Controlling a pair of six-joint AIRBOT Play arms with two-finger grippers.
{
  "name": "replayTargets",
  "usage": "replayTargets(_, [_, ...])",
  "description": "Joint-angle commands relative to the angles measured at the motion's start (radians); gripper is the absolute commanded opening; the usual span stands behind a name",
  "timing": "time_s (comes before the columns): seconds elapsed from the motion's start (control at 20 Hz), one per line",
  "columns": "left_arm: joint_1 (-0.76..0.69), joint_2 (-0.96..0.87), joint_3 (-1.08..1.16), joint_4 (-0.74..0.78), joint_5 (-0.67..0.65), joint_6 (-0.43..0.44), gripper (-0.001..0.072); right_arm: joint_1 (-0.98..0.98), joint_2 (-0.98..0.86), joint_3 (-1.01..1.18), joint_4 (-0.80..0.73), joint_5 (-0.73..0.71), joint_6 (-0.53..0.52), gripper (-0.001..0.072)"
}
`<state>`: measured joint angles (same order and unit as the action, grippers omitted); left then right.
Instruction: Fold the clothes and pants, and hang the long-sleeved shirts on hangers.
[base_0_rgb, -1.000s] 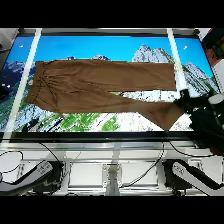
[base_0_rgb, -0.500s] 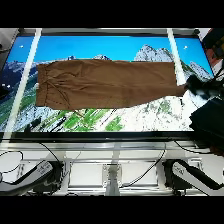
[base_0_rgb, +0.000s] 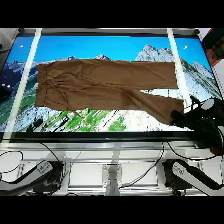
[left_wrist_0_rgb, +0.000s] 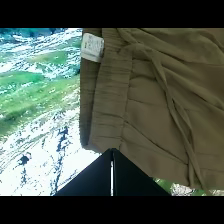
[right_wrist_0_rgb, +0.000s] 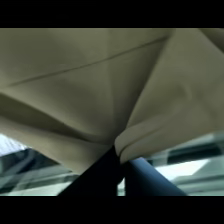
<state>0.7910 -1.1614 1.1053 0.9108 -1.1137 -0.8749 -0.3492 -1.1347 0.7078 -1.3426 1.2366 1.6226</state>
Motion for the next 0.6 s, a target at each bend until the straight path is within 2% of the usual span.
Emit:
replayTargets(0.0, [0.0,-0.032,-0.003,0.0,-0.044,0.0,0.0051,0.0,-0.001,-0.014,-0.024,-0.002,-0.022,0.0411])
replayTargets(0.05, [0.0,-0.045,-0.003,0.0,-0.071,0.0,0.0144,0.0,-0.001,0.006,-0.023,-0.006,-0.03,0.0512])
replayTargets(0.15, [0.0,-0.065,-0.003,0.0,-0.109,0.0,0.0488,0.0,-0.001,0.071,-0.023,0.005,-0.072,0.0511])
replayTargets(0.2, [0.0,-0.068,-0.003,0.0,-0.109,0.0,0.0534,0.0,-0.001,0.114,-0.027,-0.002,-0.102,0.0511])
replayTargets(0.25, [0.0,-0.068,-0.003,-0.001,-0.106,0.0,0.0534,0.0,-0.001,0.155,-0.056,-0.04,-0.127,0.0511])
replayTargets(0.35, [0.0,-0.068,-0.003,-0.027,-0.106,0.0,0.0532,-0.027,-0.013,0.223,-0.121,-0.144,-0.1,0.0489])
replayTargets(0.4, [0.0,-0.068,-0.003,-0.051,-0.106,0.0,0.0532,-0.073,-0.045,0.266,-0.111,-0.156,-0.094,0.0448])
replayTargets(0.45, [0.0,-0.068,-0.003,-0.074,-0.107,0.0,0.0532,-0.12,-0.084,0.302,-0.084,-0.142,-0.108,0.0448])
replayTargets(0.55, [0.0,-0.068,-0.003,-0.126,-0.108,0.0,0.0532,-0.222,-0.194,0.372,0.057,-0.064,-0.244,0.0449])
